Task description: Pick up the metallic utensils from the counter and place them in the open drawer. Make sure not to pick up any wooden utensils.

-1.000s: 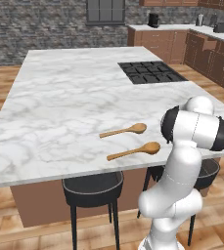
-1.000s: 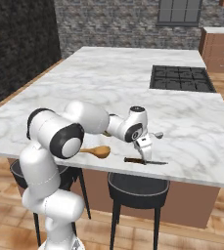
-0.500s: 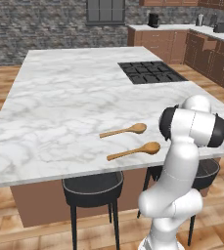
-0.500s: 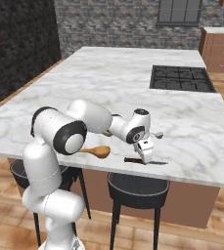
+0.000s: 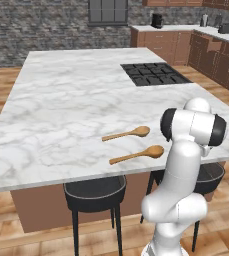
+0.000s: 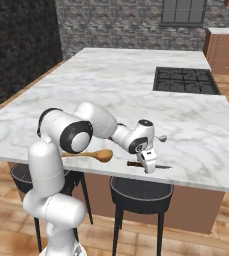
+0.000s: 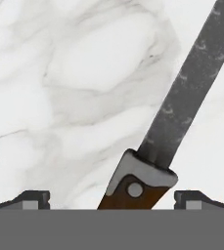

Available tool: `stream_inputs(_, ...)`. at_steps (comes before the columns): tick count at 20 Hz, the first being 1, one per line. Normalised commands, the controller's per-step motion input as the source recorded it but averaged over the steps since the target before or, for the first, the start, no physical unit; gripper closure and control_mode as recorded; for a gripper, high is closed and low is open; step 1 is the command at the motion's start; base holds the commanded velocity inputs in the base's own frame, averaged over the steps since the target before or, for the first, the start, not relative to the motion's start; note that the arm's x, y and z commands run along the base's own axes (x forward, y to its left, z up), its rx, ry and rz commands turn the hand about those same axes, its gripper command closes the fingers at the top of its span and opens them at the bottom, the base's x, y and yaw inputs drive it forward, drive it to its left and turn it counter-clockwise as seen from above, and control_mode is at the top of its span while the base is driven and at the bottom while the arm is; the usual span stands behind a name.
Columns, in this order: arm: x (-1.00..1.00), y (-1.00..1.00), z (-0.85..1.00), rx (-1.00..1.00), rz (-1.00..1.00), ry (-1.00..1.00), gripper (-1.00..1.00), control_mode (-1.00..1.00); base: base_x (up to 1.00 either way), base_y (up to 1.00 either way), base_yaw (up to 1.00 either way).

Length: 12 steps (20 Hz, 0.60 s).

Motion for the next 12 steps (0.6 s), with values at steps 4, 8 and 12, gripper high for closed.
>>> stream_inputs(4, 0.00, 0.06, -0.18, 0.00, 0.00, 0.00, -1.00, -1.00, 0.00, 0.00, 0.00)
stream_inputs(8, 0.00, 0.05, -0.09, 0.00, 0.00, 0.00, -1.00, -1.00, 0.00, 0.00, 0.00)
stream_inputs(12, 0.00, 0.03, -0.02, 0.00, 0.00, 0.00, 1.00, -1.00, 0.00, 0.00, 0.00)
